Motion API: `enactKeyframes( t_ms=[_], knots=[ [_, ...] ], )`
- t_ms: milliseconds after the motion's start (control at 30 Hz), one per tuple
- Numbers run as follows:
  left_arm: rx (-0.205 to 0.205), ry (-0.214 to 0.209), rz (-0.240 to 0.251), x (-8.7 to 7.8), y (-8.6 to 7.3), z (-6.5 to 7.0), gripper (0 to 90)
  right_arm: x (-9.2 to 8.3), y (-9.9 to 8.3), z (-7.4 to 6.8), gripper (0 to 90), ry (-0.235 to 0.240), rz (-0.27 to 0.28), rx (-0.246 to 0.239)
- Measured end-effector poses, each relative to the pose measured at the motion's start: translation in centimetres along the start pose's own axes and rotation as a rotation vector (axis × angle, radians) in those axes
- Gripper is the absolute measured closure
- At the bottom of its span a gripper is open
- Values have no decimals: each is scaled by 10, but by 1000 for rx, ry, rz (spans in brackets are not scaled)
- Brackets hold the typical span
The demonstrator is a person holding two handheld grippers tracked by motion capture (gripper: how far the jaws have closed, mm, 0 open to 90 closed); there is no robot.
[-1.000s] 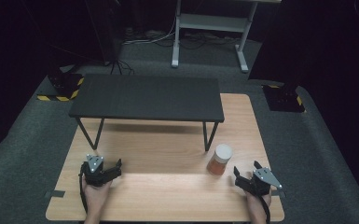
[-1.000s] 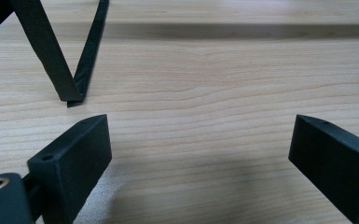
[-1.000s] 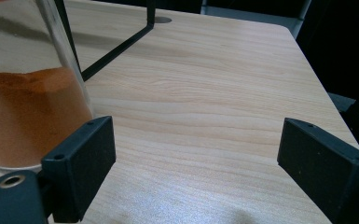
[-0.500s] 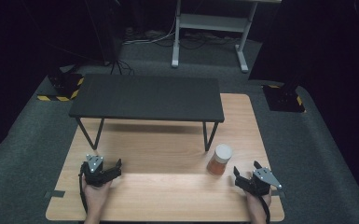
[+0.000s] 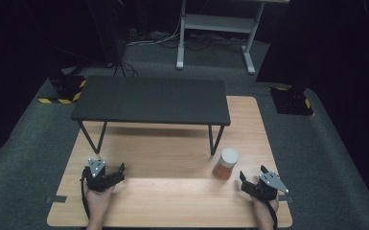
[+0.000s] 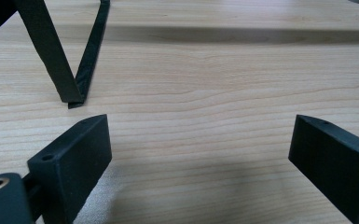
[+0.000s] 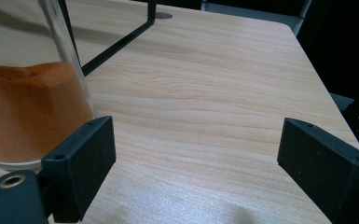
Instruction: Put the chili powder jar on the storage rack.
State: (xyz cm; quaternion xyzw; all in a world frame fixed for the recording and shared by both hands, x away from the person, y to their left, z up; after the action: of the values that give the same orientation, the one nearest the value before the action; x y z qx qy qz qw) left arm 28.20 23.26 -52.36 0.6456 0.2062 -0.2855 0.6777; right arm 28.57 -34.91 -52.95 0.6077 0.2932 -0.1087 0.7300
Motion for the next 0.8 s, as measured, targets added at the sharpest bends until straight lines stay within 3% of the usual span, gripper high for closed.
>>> enactKeyframes(
  t_ms=[500, 633, 800],
  knots=[
    [-9, -16, 11, -1, -1, -2, 61, -14, -9, -11, 113, 17, 10, -26],
    [-10, -21, 13, -1, -1, -3, 61, -21, -13, -16, 115, 31, 20, -43],
    [-4, -22, 13, -1, -1, -3, 61, -29, -18, -26, 113, 81, 23, -87]
  ],
)
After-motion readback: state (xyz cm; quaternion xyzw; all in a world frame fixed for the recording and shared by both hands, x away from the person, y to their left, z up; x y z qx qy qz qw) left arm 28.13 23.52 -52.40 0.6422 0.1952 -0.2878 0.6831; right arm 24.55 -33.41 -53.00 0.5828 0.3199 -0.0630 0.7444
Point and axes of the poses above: each handheld gripper's, and its own axes: x roughly forward along the jaws, y roughly out of its top, z roughly to its right, the point moved 7 cm from there along x, roughly forward along the jaws, and after that the axes turned 13 degrees about -z, right-handed, at the moved point
